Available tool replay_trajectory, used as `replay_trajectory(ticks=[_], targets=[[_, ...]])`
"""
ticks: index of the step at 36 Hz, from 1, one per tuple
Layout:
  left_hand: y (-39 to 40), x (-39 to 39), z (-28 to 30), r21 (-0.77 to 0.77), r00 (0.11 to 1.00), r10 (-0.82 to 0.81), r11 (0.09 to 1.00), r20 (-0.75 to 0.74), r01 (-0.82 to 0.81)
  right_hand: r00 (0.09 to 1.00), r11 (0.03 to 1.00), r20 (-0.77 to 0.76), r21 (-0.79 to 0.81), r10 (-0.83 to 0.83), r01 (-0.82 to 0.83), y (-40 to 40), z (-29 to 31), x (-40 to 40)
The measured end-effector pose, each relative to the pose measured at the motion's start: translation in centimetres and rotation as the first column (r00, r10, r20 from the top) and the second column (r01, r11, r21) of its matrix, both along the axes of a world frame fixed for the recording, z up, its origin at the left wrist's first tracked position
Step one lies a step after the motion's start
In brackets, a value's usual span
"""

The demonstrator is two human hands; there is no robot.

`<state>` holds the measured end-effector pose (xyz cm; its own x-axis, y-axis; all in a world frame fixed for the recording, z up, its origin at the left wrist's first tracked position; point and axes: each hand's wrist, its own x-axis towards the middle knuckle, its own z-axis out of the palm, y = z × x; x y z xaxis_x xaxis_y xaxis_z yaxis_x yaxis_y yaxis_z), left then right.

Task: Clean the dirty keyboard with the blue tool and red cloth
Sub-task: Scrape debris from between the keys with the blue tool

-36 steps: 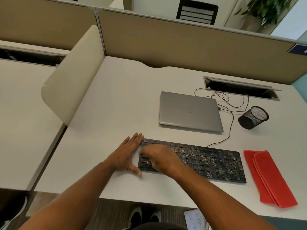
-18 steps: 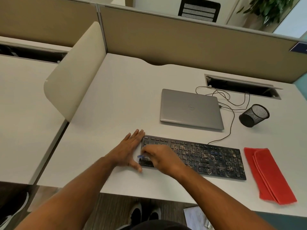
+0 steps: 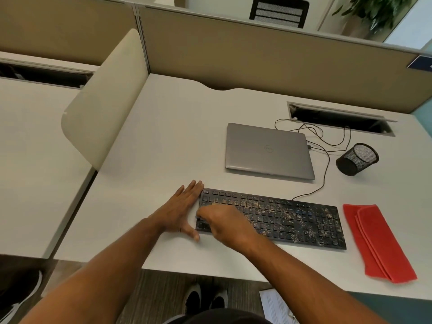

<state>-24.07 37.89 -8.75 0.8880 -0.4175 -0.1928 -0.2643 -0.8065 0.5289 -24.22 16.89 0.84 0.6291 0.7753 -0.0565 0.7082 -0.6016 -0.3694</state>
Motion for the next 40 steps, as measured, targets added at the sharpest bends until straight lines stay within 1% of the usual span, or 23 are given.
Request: replay_trajectory(ticks=[3,5,7,10,14,18,20,22,24,27,30,33,36,40], targets=[[0.1,0.0,-0.2,0.006,1.000,-0.002,1.000,0.008,0.002,0.997,1.000,-0.069,-0.011,0.027,-0.028,0.2,0.4,-0.3],[0.1,0.0,-0.2,0.006,1.000,-0.005,1.000,0.007,0.005,0.995,0.999,-0.101,0.027,-0.025,0.028,0.3,0.7,-0.2],[0.1,0.0,-0.1,0.007,1.000,-0.005,1.000,-0.002,0.005,0.989,0.991,-0.088,0.059,-0.115,0.121,0.4,1.0,0.3],[0.1,0.0,-0.1,0.008,1.000,-0.003,1.000,-0.007,0.003,0.989,0.989,-0.032,0.021,-0.147,0.148,0.7,0.9,0.5],[0.1,-0.1,-0.2,0.013,1.000,-0.006,1.000,-0.003,0.006,0.982,0.990,-0.128,-0.031,-0.138,0.135,1.1,1.1,-0.2],[0.1,-0.1,-0.3,0.023,1.000,-0.001,1.000,-0.006,0.001,0.971,0.982,-0.146,0.011,-0.187,0.191,1.2,1.4,-0.3],[0.1,-0.1,-0.3,0.022,1.000,0.000,1.000,-0.009,0.000,0.984,0.990,-0.109,-0.021,-0.138,0.136,1.2,1.7,-0.3],[0.1,-0.1,-0.3,0.013,1.000,-0.002,1.000,-0.008,0.002,0.997,0.994,-0.058,-0.101,-0.047,0.041,1.0,2.1,-0.4],[0.1,0.0,-0.2,0.005,1.000,-0.005,1.000,-0.007,0.005,1.000,0.988,-0.025,-0.154,0.006,-0.009,0.7,2.6,-0.3],[0.1,0.0,0.0,-0.006,1.000,-0.006,1.000,-0.006,0.006,1.000,0.982,-0.002,-0.190,0.007,-0.008,0.1,2.9,0.1],[0.1,-0.1,-0.1,0.001,1.000,-0.011,1.000,0.007,0.011,0.999,0.991,-0.038,-0.133,-0.031,0.025,0.3,2.6,0.1],[0.1,-0.1,-0.1,0.006,1.000,-0.013,1.000,0.004,0.013,0.999,0.994,-0.054,-0.110,-0.008,0.002,0.8,2.0,-0.5],[0.1,-0.1,0.0,0.002,1.000,-0.008,1.000,-0.001,0.008,0.999,0.988,-0.038,-0.154,0.020,-0.026,0.5,2.4,-0.4],[0.1,-0.2,0.2,0.002,1.000,-0.011,1.000,0.004,0.011,1.000,0.968,-0.008,-0.249,0.021,-0.022,-0.9,3.4,0.4]])
